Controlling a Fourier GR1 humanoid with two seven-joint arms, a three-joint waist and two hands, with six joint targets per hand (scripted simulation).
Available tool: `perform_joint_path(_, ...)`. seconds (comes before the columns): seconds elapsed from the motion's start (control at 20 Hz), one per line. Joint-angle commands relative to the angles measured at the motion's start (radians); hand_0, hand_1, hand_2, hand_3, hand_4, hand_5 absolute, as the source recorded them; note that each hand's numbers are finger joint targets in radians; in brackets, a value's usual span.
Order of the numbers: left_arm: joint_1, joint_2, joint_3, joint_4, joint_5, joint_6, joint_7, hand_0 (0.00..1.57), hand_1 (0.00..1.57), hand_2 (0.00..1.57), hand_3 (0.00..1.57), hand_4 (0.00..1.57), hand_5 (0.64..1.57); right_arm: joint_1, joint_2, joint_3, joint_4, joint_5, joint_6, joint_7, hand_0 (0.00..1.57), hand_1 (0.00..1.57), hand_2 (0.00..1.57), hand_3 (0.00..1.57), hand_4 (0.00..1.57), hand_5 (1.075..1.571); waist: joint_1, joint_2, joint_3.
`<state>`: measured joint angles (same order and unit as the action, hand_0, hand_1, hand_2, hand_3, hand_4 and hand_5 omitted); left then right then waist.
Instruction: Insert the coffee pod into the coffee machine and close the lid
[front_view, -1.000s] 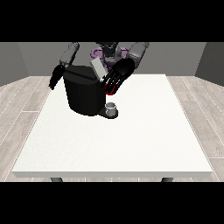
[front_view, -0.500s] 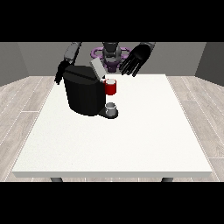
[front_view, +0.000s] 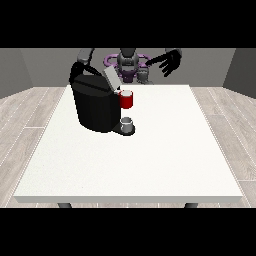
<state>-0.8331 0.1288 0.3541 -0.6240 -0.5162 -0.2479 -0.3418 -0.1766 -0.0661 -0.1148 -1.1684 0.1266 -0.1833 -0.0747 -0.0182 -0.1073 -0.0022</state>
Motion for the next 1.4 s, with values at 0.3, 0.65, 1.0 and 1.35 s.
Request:
perform_joint_path(0.3,0.278,-0.093,0.034,0.014,0.094,-0.054,-0.019,0.00,0.00,0.00,0.00,0.44,1.571,-0.064,-0.037,0.049,-0.135,-0.051,0.133,0.114,0.00,0.00,0.00,0.00,0.00,1.571,0.103,-0.200,0.0016)
perform_joint_path(0.65,0.277,-0.128,-0.006,-0.102,0.227,-0.068,0.083,0.00,0.00,0.00,0.00,0.35,1.571,-0.137,-0.091,0.047,-0.114,-0.026,0.165,0.111,0.00,0.00,0.00,0.00,0.08,1.571,0.159,-0.178,0.0024)
perform_joint_path(1.0,0.410,-0.128,-0.084,-0.290,0.234,-0.087,0.082,0.00,0.00,0.00,0.00,0.40,1.571,-0.217,-0.115,-0.033,-0.081,-0.113,0.186,0.198,0.00,0.00,0.00,0.00,0.17,1.571,0.191,-0.109,0.0024)
perform_joint_path(1.35,0.407,-0.129,-0.168,-0.424,0.320,-0.031,0.168,0.00,0.00,0.00,0.00,0.36,1.571,-0.345,-0.109,-0.098,0.049,-0.179,0.165,0.213,0.00,0.00,0.00,0.00,0.10,1.571,0.238,-0.023,0.0025)
